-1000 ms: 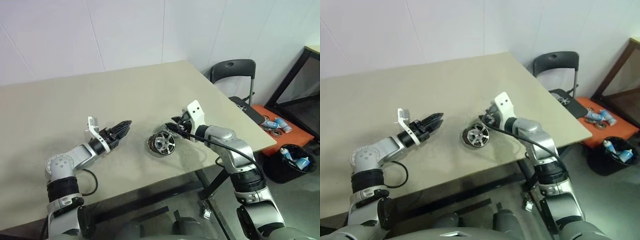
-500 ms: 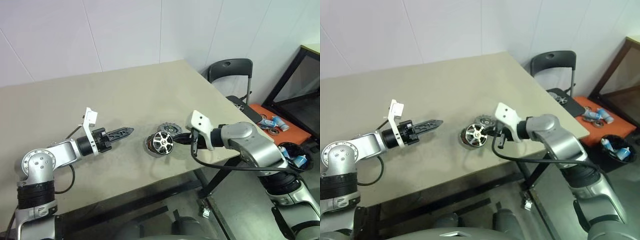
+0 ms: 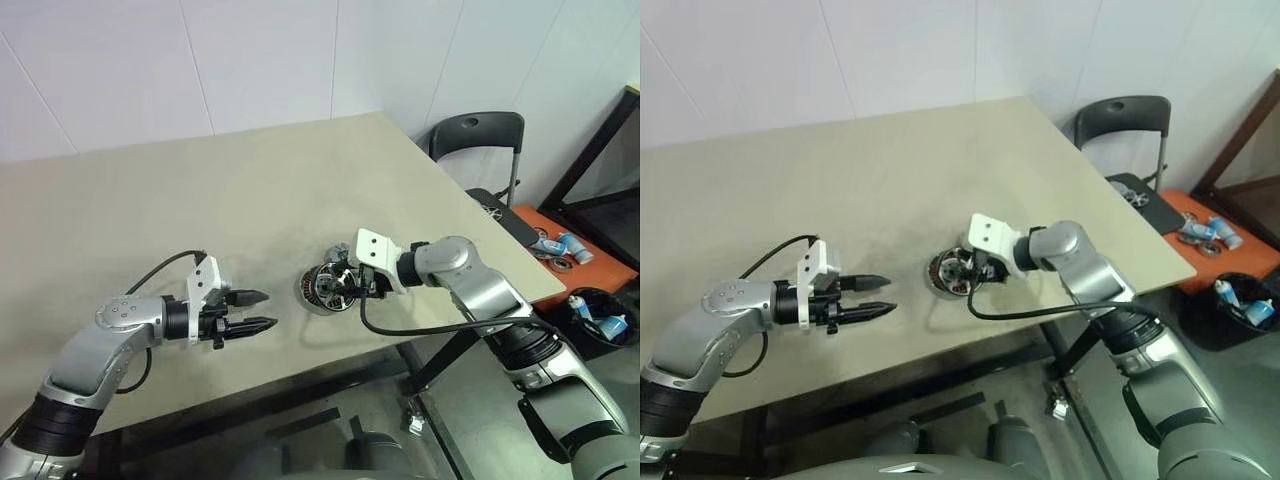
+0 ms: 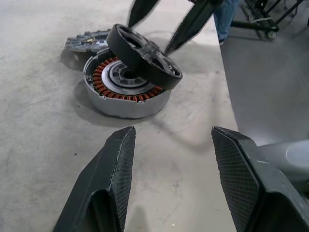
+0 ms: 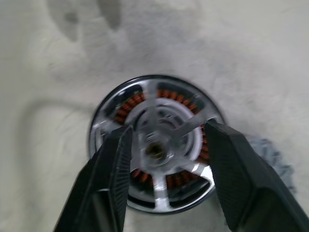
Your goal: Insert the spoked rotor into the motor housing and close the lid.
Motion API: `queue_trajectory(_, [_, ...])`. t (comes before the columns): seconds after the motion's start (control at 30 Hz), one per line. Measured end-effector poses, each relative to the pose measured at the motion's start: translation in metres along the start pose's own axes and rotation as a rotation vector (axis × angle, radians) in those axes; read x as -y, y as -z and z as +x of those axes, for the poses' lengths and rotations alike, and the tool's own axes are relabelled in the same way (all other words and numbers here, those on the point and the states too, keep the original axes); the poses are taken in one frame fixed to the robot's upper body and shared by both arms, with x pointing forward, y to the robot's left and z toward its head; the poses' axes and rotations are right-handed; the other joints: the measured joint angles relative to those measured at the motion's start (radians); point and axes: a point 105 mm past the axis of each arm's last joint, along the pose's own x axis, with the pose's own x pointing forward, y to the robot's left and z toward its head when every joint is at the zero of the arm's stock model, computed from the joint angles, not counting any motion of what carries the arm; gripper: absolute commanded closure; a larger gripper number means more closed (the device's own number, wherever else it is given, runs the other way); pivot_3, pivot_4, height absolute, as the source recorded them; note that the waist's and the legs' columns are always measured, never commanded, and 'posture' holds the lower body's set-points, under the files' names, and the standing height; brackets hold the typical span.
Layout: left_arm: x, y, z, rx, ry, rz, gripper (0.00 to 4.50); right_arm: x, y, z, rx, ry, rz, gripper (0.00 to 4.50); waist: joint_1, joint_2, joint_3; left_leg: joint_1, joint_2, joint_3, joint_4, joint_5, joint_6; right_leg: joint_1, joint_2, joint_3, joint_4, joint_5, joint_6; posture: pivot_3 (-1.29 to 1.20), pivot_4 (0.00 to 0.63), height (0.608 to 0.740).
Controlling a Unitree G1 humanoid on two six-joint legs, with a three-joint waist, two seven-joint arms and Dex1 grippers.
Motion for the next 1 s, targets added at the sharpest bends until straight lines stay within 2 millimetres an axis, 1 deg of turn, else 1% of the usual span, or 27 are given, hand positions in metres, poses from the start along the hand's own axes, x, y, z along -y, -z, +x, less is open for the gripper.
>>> queue_trajectory(0.23, [-0.002, 0.004, 0.001, 0.005, -0.001, -0.019, 1.84, -0.006, -0.001, -0.002, -0.001, -0.028, -0.018, 2.25, -0.001, 0.000, 0.000, 0.002, 0.000, 0.000, 0.005, 0.000, 0.000, 0.002, 0.002, 0.000, 0.006, 0.000, 0.001, 0.00, 0.000, 0.740])
queue_trajectory(0.5, [0.000, 0.007, 0.008, 0.008, -0.011, -0.061, 1.84, 0.001, 0.002, 0.002, -0.003, 0.039, -0.052, 2.25, -0.002, 0.000, 0.000, 0.006, 0.000, 0.001, 0.006, 0.000, 0.000, 0.003, 0.004, 0.001, 0.010, 0.001, 0.001, 0.00, 0.000, 0.740])
queue_trajectory(0.73, [-0.002, 0.008, 0.009, 0.004, -0.024, -0.068, 1.84, 0.004, 0.014, 0.006, -0.027, 0.057, -0.039, 2.25, -0.002, 0.000, 0.000, 0.006, 0.000, 0.002, 0.006, 0.000, 0.000, 0.003, 0.004, 0.002, 0.010, 0.002, 0.004, 0.00, 0.000, 0.740])
queue_trajectory(0.8, [-0.002, 0.008, 0.009, 0.003, -0.025, -0.070, 1.84, 0.004, 0.013, 0.008, -0.018, 0.062, -0.037, 2.25, -0.004, -0.001, 0.000, 0.007, 0.000, 0.002, 0.006, 0.000, 0.000, 0.004, 0.004, 0.003, 0.010, 0.002, 0.003, 0.00, 0.000, 0.740])
queue_trajectory(1.0, [-0.005, 0.009, 0.008, -0.003, -0.030, -0.082, 1.84, 0.005, 0.014, 0.012, -0.011, 0.066, -0.033, 2.25, -0.008, -0.001, 0.000, 0.017, 0.002, 0.004, 0.006, 0.000, 0.000, 0.012, 0.005, 0.004, 0.011, 0.000, 0.001, 0.00, 0.000, 0.740])
